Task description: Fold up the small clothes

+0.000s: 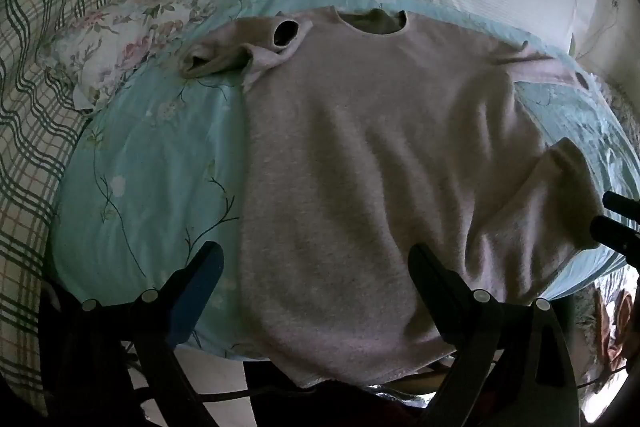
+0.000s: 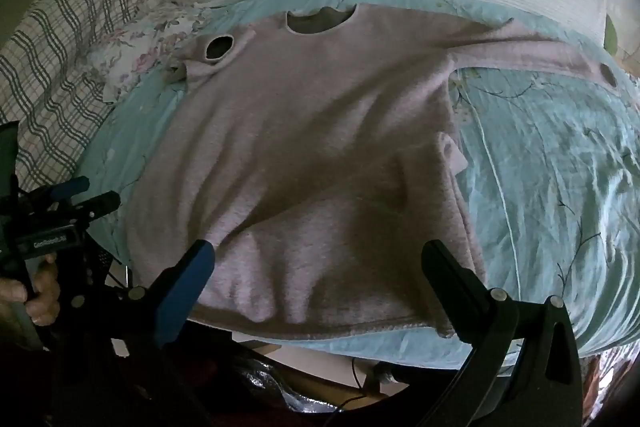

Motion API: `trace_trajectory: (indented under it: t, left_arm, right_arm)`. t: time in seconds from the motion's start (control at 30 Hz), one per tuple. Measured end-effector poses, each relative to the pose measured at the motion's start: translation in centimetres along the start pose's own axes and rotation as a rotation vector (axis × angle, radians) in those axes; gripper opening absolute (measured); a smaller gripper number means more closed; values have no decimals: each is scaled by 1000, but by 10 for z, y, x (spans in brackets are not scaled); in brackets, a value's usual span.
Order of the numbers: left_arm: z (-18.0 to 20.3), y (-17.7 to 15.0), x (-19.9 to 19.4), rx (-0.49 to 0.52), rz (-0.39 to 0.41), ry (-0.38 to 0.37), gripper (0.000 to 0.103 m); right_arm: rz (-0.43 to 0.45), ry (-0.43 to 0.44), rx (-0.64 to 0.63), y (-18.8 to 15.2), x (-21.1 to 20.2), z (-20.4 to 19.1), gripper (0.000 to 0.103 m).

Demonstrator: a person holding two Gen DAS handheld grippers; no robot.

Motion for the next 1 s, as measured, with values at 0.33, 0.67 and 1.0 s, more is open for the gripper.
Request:
trace_trajectory:
  t: [0.33, 0.67, 1.0]
  left_arm:
    - [-1, 1, -1, 5, 2, 8, 94]
    - [-3, -7, 5, -9, 8, -16, 94]
    - [0, -5, 3, 2, 7, -8, 94]
  right_arm:
    - [-1, 6, 6, 0, -2, -3, 103]
    - [9, -13, -9, 0, -1, 2, 103]
    - [12, -10, -8, 0, -1, 1, 103]
Point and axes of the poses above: each gripper's, at about its wrist camera, not at the fingertips, and x roughly the way its jaws point, z to its right, y to its top, the point moved 7 cm from there along x, roughly the way its jaws point, and after that the axes turned 3 degrees about -x, right-handed, at the moved point
